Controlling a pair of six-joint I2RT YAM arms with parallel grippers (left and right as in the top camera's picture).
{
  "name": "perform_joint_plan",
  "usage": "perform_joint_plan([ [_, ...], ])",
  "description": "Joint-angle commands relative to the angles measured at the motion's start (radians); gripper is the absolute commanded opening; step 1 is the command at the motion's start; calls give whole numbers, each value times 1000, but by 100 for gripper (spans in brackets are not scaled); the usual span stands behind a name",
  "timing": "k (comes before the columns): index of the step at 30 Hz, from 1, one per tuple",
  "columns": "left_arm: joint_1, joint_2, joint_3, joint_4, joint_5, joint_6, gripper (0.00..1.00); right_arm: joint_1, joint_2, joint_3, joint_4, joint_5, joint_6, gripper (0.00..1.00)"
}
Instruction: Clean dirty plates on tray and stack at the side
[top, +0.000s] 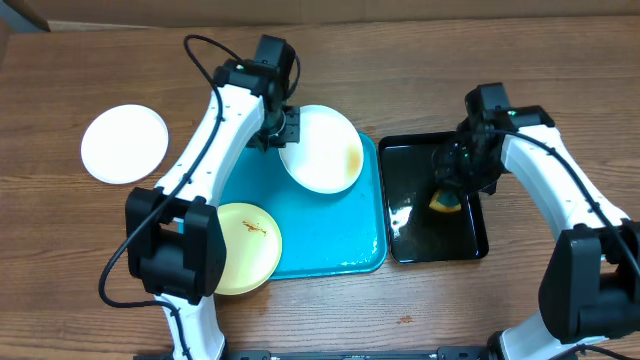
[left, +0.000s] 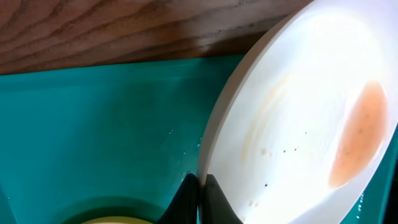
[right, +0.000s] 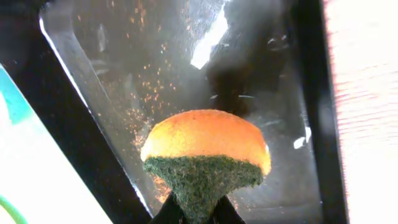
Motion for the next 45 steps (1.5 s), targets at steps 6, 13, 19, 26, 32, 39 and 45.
perform_joint_plan([
  [6,22,-33,83,-18,97,34,4,-10,-40,49,-21,48,-11,4],
  [13,-12,-33,139,-21,97,34,4,-10,-40,36,-28,48,-11,4],
  [19,-69,-33,144,5,91,26,4,-10,-40,-4,-14,47,-11,4],
  [26,-139,-33,144,71,59,14,4,-10,-40,-55,-11,47,-11,4],
  [32,-183,-33,144,127,41,14,4,-10,-40,-113,-4,47,-11,7],
  [39,-248,-33,144,207,-104,19,4,-10,-40,-167,19,42,-11,11],
  [45,-312,-33,144,253,-262,22,4,-10,-40,-206,55,42,-11,17],
])
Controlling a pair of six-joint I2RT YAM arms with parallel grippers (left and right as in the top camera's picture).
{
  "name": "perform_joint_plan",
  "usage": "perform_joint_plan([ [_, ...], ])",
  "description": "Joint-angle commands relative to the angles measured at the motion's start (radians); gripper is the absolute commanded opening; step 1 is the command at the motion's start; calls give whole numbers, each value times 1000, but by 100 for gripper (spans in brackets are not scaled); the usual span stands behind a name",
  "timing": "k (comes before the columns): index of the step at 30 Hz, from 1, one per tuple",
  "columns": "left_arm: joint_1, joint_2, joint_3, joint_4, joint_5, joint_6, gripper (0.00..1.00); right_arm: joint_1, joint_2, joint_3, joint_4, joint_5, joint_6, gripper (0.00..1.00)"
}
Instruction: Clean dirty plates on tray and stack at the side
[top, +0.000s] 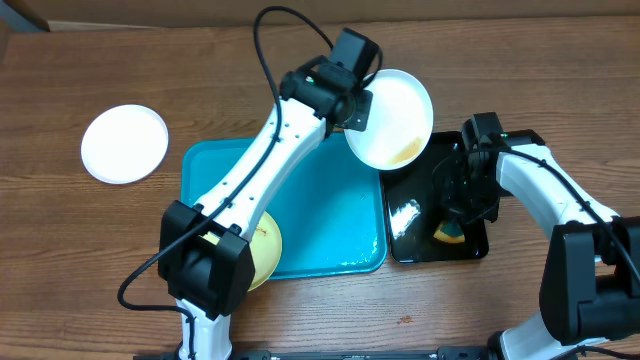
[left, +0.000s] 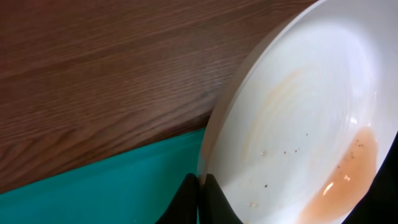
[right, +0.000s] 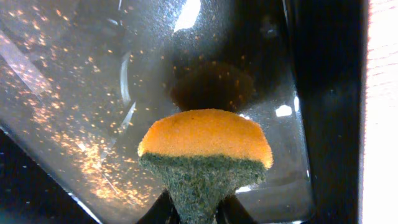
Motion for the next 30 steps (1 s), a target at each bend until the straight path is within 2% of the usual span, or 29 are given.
perform_joint_plan([
  [1,-39,-33,28,23,-127,20,4,-9,-34,-15,13,6,-6,19],
  [5,-73,-33,28,50,-195,40,4,-9,-34,-16,13,6,-6,38],
  [10,-115,-33,28,79,-223,94,4,-9,-34,-16,13,6,-6,54],
  [16,-177,-34,30,100,-413,108,4,-9,-34,-16,14,6,-7,82],
  [22,-264,-35,39,101,-582,144,4,-9,-34,-16,15,6,-6,100],
  [30,-374,-35,39,128,-916,144,4,-9,-34,-16,12,6,-6,100],
])
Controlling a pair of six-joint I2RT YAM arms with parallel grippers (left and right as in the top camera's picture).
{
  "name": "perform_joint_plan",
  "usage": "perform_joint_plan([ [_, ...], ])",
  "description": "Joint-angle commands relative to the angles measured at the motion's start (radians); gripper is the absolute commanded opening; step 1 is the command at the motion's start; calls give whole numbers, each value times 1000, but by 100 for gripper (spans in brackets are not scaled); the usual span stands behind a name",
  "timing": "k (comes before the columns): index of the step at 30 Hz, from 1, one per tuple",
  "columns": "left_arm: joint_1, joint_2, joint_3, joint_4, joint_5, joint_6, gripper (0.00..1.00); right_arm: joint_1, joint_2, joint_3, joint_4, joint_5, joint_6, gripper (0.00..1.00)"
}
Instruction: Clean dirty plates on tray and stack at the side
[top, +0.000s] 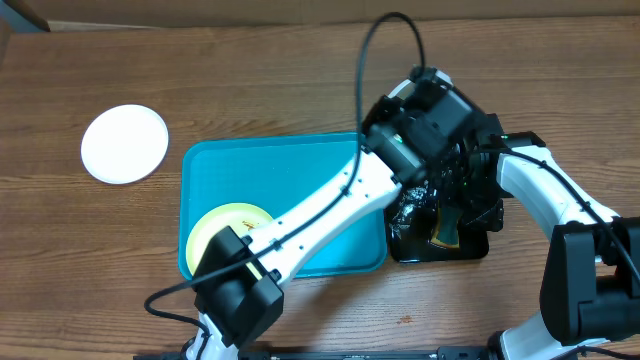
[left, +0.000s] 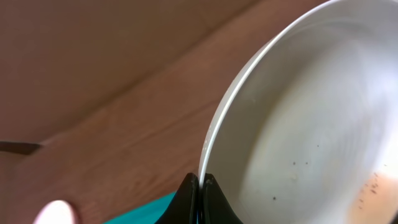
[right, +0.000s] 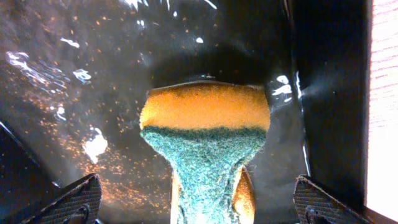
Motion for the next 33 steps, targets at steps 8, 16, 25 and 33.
perform_joint_plan([
  [8,-56,-35,34,62,-328,12,4,-5,-32,-7,0,10,-3,100],
  [16,-69,-37,34,89,-396,10,4,-5,-32,-7,0,10,-3,100],
  [25,-90,-60,34,164,-342,27,4,-5,-32,-7,13,10,-3,100],
  [33,-88,-61,34,198,-340,82,4,-5,-32,-7,16,10,-3,100],
])
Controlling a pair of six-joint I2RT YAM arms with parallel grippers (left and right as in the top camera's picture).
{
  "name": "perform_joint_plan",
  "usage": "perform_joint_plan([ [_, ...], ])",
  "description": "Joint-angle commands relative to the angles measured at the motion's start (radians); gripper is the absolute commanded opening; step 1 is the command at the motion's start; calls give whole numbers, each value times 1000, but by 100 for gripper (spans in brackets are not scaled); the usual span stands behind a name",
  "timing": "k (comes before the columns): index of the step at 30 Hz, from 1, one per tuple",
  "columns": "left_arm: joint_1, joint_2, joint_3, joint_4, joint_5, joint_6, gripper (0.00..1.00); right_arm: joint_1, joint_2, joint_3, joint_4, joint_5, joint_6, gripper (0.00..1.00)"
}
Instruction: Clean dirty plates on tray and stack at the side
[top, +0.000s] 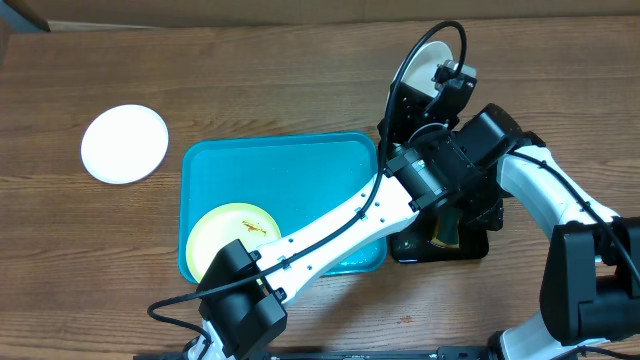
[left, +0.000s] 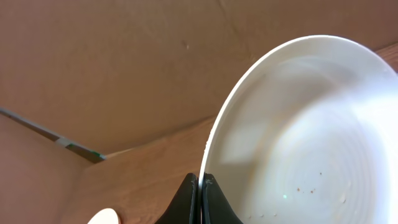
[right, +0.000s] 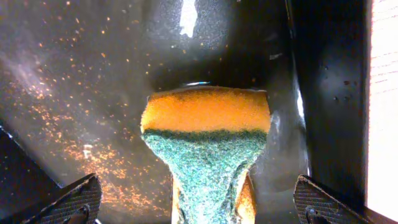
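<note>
A white plate (top: 420, 58) with a few specks is held almost upright above the far end of the black wash tray (top: 412, 246). My left gripper (left: 200, 185) is shut on the rim of that plate (left: 298, 137). An orange sponge with a green scouring side (right: 205, 124) stands on the wet tray floor (right: 93, 93). My right gripper (right: 202, 208) is open around it, with both fingers far from its sides. A yellow dirty plate (top: 235, 235) lies on the teal tray (top: 300, 170). A clean white plate (top: 124, 143) rests on the table at the left.
The left arm (top: 340, 225) stretches diagonally over the teal tray and hides much of the black tray. The right arm (top: 560, 200) comes in from the right. A cardboard wall (left: 124, 62) stands behind the table.
The left gripper has tipped the white plate further upright and carried it toward the back; no orange liquid shows in it now. The right gripper stays open around the sponge.
The left gripper first held the stained white plate over the teal tray, while the right held the sponge in the black tray. The plate then hung tilted at the black tray's edge, its liquid pooled low. Later it stood over the black tray, and the sponge had been let go.
</note>
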Motion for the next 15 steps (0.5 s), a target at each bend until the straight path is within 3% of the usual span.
perform_joint_plan([
  [1,-6,-48,28,15,3,46,4,-5,-32,-7,7,10,-3,100],
  [5,4,-48,28,15,22,66,4,-5,-32,-7,16,10,-3,100],
  [9,35,-50,28,-20,156,57,4,-5,-32,-7,39,10,-3,100],
  [15,151,-105,28,-116,407,-70,4,-5,-33,8,30,8,-5,100],
])
